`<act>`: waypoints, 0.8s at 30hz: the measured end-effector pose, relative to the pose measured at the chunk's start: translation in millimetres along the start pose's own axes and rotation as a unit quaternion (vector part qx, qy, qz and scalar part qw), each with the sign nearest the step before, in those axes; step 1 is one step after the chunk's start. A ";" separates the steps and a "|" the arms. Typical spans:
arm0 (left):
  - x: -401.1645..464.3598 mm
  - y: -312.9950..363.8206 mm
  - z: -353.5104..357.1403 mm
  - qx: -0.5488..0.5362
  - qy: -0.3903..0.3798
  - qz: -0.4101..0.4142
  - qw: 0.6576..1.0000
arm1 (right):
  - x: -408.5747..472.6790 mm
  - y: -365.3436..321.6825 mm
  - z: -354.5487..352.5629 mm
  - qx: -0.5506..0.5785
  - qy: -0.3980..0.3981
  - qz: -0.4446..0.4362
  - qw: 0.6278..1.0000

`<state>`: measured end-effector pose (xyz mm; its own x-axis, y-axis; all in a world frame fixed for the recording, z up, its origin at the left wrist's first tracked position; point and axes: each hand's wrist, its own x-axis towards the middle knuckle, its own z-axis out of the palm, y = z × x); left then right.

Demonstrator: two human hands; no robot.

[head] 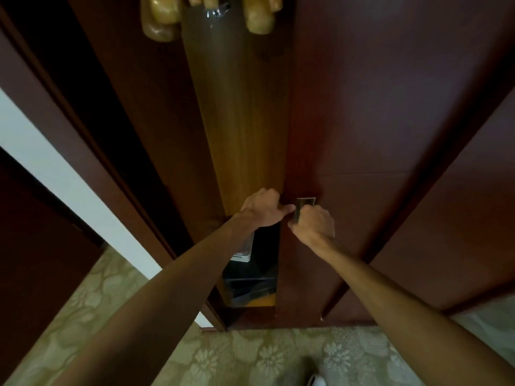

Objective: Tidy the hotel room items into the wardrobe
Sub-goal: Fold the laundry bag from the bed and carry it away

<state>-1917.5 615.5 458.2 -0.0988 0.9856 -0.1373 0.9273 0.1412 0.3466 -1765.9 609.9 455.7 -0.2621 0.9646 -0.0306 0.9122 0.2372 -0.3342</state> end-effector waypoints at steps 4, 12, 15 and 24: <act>-18.3 -33.2 -9.5 -0.020 0.011 -0.022 0.999 | -6.2 -36.1 13.6 0.001 -0.001 -0.018 1.000; -57.2 -96.8 -36.3 -0.063 0.009 -0.079 0.995 | -13.6 -99.1 42.5 -0.017 -0.008 -0.058 0.998; -67.5 -115.0 -45.3 -0.080 0.012 -0.103 0.991 | -16.5 -119.2 51.2 -0.022 -0.011 -0.075 0.997; -102.0 -132.5 -67.1 -0.045 0.048 -0.152 0.986 | -27.1 -171.8 73.9 -0.064 -0.011 -0.119 0.991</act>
<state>-2054.5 502.5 488.6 -0.4049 0.9000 -0.1614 0.8140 0.4352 0.3846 -1938.7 534.5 444.3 -0.4796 0.8774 0.0131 0.8561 0.4712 -0.2122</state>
